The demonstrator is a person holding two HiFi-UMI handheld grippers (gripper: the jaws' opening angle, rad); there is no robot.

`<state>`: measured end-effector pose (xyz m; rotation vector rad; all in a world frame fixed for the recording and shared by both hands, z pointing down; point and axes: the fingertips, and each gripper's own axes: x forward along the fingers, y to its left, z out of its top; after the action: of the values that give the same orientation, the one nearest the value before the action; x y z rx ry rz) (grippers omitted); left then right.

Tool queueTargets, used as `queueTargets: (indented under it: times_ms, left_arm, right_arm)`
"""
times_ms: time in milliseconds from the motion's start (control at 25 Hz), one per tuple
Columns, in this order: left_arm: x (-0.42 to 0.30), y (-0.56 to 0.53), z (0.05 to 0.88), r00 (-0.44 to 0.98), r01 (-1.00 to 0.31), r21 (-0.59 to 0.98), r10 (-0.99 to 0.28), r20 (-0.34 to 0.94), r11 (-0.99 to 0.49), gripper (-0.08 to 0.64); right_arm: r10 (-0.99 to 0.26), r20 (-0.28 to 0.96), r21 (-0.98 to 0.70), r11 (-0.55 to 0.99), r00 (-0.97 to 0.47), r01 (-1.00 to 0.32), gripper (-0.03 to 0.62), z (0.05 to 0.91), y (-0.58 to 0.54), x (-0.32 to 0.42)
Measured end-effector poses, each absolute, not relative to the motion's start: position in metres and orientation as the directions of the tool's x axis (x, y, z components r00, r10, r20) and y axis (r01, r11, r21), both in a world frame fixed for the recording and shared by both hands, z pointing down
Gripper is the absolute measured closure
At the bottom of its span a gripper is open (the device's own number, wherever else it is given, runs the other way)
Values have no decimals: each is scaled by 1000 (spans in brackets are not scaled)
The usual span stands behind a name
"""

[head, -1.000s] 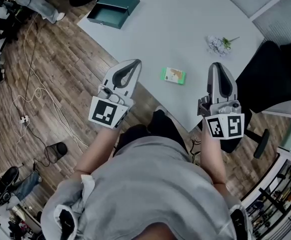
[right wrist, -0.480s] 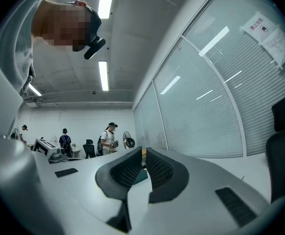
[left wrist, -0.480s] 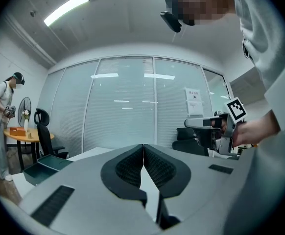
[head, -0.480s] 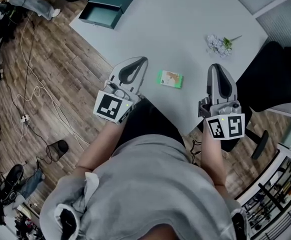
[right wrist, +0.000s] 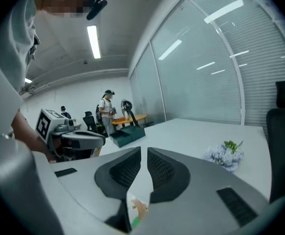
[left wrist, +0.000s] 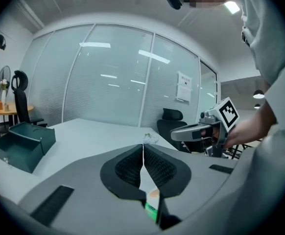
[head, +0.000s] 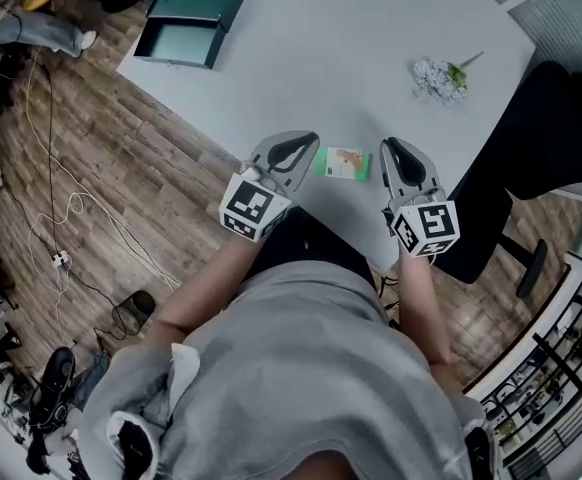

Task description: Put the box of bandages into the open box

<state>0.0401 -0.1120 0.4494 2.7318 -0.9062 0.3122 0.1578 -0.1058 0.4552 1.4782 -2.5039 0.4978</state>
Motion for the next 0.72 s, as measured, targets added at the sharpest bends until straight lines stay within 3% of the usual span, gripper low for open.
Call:
queueTargets:
  times_ms: [360, 520, 720]
  left_arm:
    - [47, -103, 552, 783, -540, 229, -383, 491, -810, 492]
    - [52, -101, 574, 774, -531, 247, -346, 530, -811, 483]
    - [52, -99, 593, 756, -543, 260, -329, 566, -799, 476]
  right_arm:
    - [-632, 616, -249, 409, -469, -878, 531, 581, -89, 145]
    - [-561, 688, -282, 378, -460, -882, 431, 617, -78, 145]
    - [-554, 724, -293, 290, -410, -911, 426, 638, -71, 154]
